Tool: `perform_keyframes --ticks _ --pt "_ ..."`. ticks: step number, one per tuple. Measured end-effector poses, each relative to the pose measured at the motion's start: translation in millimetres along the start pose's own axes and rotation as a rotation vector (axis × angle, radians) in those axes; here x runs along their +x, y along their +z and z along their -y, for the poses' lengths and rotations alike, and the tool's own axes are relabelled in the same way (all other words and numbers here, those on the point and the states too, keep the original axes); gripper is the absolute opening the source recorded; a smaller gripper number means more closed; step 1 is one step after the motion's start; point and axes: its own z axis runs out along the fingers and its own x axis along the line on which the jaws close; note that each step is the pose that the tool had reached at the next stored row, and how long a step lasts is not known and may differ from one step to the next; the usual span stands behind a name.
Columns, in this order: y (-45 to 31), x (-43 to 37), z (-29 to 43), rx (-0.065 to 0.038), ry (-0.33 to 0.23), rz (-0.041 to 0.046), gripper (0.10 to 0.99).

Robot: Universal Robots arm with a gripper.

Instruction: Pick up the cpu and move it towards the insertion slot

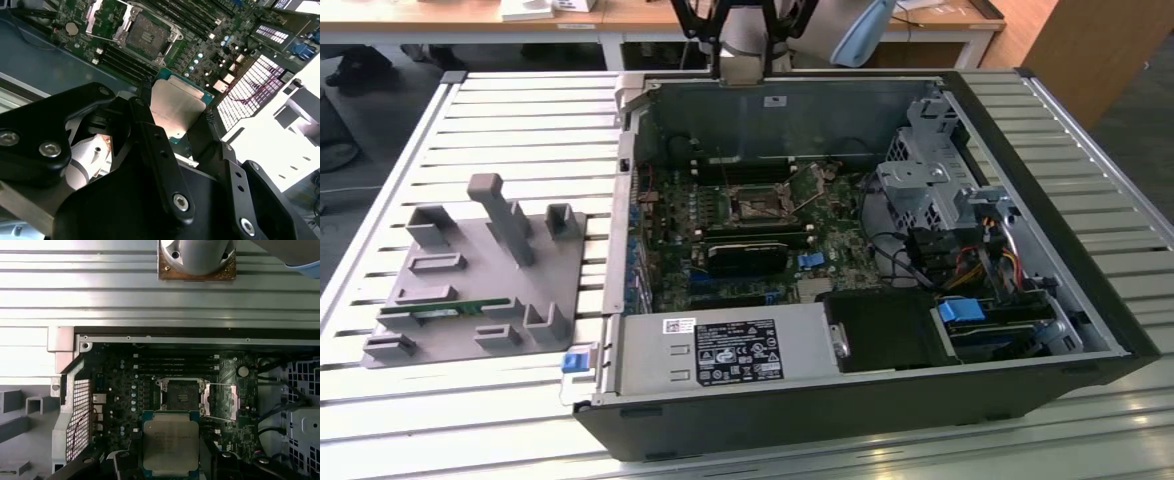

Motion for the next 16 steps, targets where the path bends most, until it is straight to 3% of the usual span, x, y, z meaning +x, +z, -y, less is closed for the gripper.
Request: perform_keyframes --ticks 5,10,16 --pt "3.3 -12.1 -8.9 0.0 0.0 0.0 0.537" --pt "8.0 -17.4 -17.7 0.0 0.0 0.0001 0.537" --pt "9.3 -22.5 -19.5 0.0 0.0 0.0003 0.537"
